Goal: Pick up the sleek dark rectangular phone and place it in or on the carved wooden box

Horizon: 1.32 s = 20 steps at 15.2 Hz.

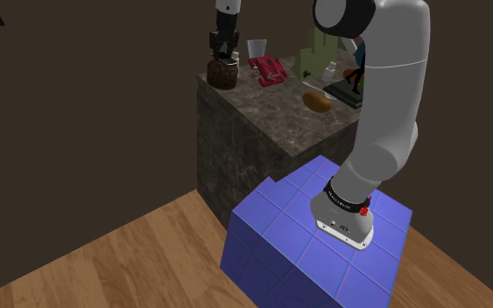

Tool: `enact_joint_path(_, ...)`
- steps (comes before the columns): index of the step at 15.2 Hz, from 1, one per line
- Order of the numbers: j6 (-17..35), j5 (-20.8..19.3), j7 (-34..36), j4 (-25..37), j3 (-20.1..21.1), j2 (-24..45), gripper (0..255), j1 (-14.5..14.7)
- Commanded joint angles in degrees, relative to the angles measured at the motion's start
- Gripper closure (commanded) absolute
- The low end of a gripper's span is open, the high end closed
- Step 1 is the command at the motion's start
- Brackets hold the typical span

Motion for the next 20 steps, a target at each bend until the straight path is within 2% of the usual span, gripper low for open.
enact_joint_path(1, 0.07, 0.0, 0.0, -0.05, 0.0, -0.01, 255, 0.0)
enact_joint_path(3, 0.07, 0.0, 0.0, -0.05, 0.0, -0.01, 255, 0.0)
enact_joint_path(4, 0.07, 0.0, 0.0, -0.06, 0.0, -0.01, 0, 0.0)
enact_joint_path(9, 0.06, 0.0, 0.0, -0.05, 0.0, -0.01, 0, 0.0)
enact_joint_path(13, -7.27, -0.14, 0.31, 7.42, -0.17, 0.11, 0, -0.6)
enact_joint_path(20, -7.27, -0.14, 0.31, 7.42, -0.17, 0.11, 0, -0.6)
